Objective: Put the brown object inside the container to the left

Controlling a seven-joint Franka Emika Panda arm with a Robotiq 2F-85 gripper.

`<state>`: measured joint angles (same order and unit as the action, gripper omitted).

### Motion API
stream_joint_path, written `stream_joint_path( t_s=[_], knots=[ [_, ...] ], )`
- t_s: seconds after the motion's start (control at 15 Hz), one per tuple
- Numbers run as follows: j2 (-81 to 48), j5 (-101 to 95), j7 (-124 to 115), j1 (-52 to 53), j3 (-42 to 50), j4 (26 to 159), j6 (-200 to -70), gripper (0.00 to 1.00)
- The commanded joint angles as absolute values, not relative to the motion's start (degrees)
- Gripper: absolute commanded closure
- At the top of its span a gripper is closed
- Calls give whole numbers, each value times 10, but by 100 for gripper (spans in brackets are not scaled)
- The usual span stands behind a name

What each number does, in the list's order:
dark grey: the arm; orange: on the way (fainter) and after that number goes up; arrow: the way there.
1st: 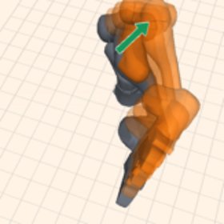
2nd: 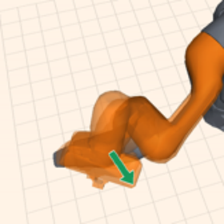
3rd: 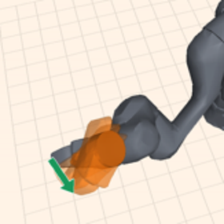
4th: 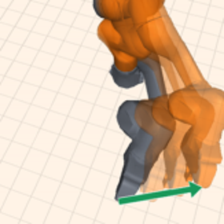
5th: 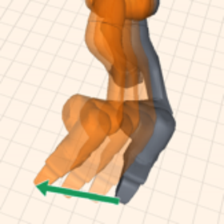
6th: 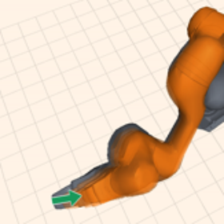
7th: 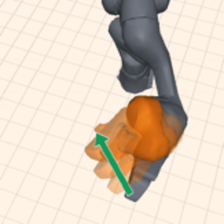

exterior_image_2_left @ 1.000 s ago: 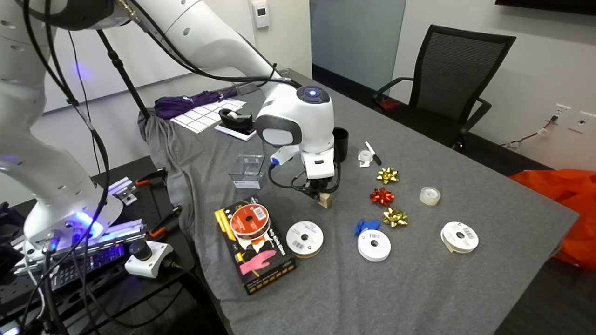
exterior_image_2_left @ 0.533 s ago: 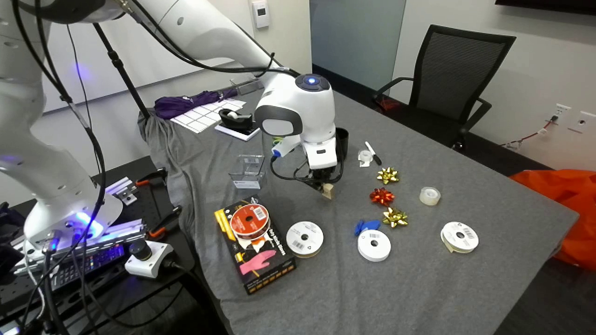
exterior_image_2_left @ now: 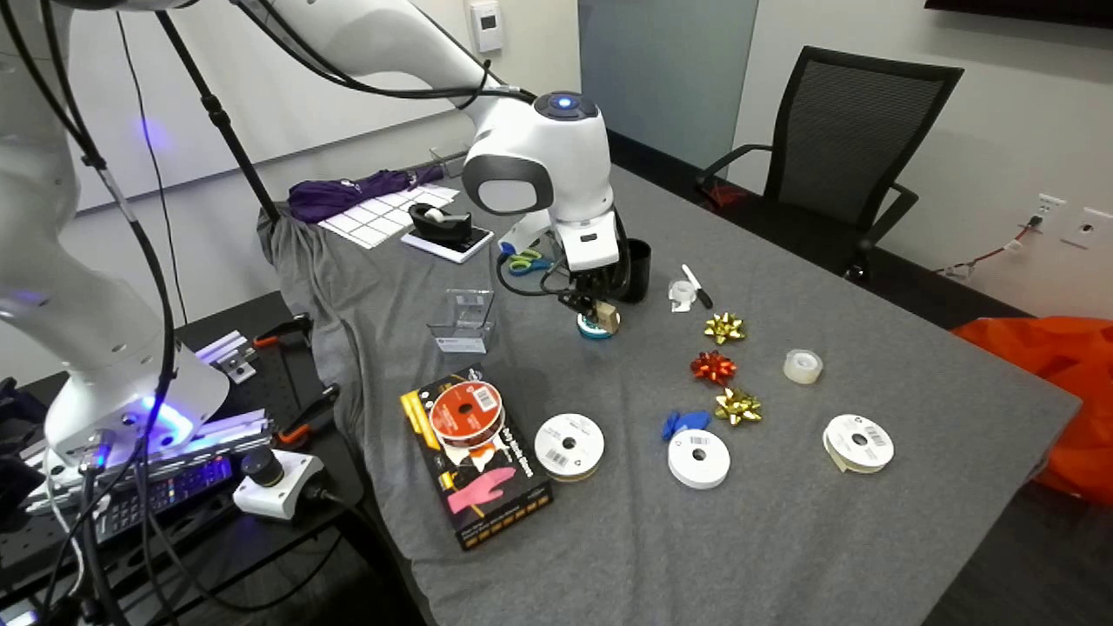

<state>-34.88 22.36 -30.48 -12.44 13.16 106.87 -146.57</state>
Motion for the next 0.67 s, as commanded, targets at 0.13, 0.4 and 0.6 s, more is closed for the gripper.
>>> stream_joint_path(
  t_s=[0.13, 0.4, 0.6],
  knots=[
    [-348, 222, -306, -126, 133, 1071, -1465, 72],
    [-316, 213, -323, -101, 132, 1091, -1446, 93],
    [-299, 204, -361, -66, 132, 1101, -1453, 93]
  ],
)
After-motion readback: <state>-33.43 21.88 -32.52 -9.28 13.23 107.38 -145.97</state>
